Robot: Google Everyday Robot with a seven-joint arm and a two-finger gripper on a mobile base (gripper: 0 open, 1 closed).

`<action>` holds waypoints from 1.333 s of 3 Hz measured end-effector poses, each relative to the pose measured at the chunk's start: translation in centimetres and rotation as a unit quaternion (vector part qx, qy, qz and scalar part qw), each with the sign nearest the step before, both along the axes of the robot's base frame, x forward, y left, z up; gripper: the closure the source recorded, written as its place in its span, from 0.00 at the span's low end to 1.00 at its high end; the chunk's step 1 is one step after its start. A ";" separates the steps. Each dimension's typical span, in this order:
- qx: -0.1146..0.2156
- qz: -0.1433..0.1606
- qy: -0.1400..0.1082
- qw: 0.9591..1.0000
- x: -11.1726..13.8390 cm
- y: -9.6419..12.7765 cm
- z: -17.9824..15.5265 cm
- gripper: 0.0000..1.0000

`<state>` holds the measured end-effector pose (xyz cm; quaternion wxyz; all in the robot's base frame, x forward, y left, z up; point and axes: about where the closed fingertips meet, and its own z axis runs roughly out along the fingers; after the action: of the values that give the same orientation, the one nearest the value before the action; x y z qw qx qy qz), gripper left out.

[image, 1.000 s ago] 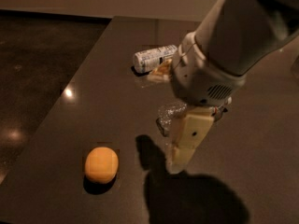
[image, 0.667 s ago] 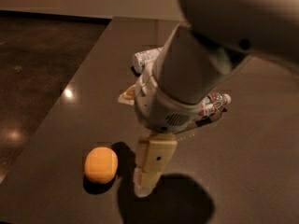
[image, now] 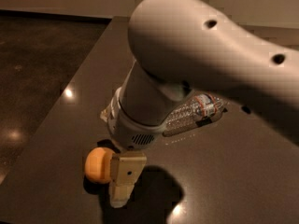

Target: Pick orange

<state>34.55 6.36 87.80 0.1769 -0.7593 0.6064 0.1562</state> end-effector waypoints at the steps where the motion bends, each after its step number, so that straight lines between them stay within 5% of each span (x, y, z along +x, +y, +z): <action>1: -0.011 0.001 0.006 1.000 0.1 1.0 -2.1 0.00; 4: -0.024 -0.005 0.025 0.999 0.6 1.5 -3.0 0.64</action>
Offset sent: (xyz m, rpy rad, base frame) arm 0.0027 0.0200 -0.0486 -0.0608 0.0455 -0.0041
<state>35.19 7.83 84.79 0.1439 -0.7560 0.6182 0.1600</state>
